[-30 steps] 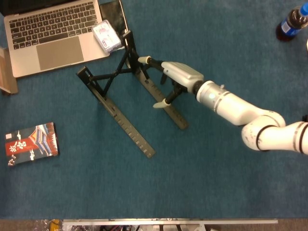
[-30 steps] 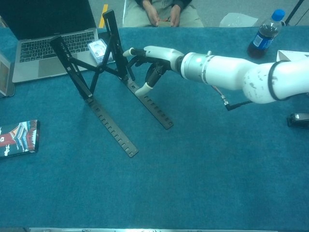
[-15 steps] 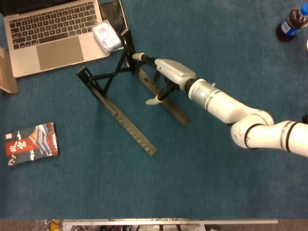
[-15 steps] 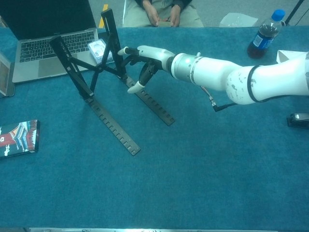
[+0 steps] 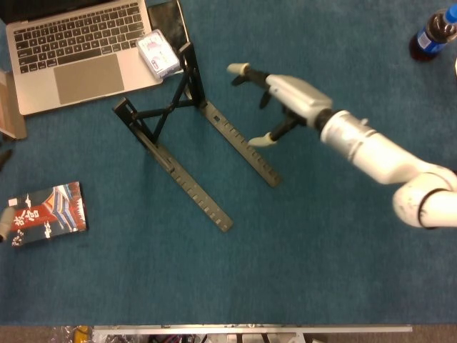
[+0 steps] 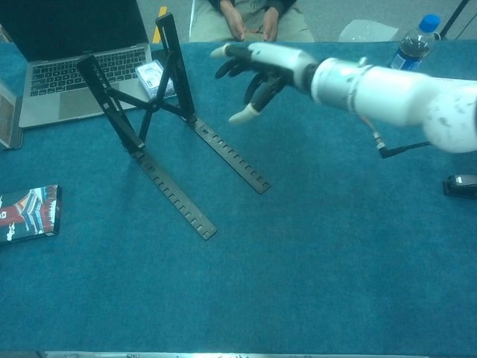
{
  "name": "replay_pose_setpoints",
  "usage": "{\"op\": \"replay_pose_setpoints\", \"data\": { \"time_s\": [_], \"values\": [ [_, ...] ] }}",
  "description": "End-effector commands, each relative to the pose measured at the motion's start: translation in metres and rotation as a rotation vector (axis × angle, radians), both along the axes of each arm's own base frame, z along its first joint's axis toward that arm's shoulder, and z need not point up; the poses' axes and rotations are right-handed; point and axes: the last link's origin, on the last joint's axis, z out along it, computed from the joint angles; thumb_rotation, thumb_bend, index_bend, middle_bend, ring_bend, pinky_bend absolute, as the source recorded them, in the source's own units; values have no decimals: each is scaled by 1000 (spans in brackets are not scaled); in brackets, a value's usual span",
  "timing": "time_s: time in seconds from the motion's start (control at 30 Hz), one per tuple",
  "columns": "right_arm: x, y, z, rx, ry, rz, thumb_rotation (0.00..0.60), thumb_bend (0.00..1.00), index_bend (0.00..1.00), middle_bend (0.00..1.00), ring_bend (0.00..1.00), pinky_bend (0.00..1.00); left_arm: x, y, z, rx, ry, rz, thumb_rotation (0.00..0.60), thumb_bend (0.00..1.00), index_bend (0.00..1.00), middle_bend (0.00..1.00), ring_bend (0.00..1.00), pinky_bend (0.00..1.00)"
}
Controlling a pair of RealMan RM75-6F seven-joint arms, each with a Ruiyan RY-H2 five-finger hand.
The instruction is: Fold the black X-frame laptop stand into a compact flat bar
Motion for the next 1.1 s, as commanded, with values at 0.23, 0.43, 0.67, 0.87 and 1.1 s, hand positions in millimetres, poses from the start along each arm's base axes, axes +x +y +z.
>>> {"op": "replay_pose_setpoints", "data": {
  "time_s": [0.23, 0.43, 0.67, 0.87, 1.1],
  "values": [
    [-22, -8, 43, -130, -2, -60, 600, 69, 0, 183, 98, 354, 34, 14, -31, -264, -84, -141, 600, 402, 67, 64, 0, 0],
    [-27, -13, 58, -187, 4, -76, 600, 70, 0, 170, 98, 354, 51, 25, -48, -402, -135, -147, 600, 402, 67, 64, 0, 0],
    [-32, -19, 65, -229, 20, -92, 600, 70, 0, 169, 98, 354, 67, 41, -55, -467, -201, -139, 600, 402, 67, 69, 0, 0],
    [-35, -25, 64, -251, 36, -106, 600, 70, 0, 169, 98, 354, 88, 43, -55, -544, -303, -138, 600, 402, 67, 69, 0, 0],
    [-36, -27, 63, -264, 49, -101, 600, 70, 0, 169, 98, 354, 106, 48, -61, -641, -394, -126, 600, 402, 67, 70, 0, 0]
  ]
}}
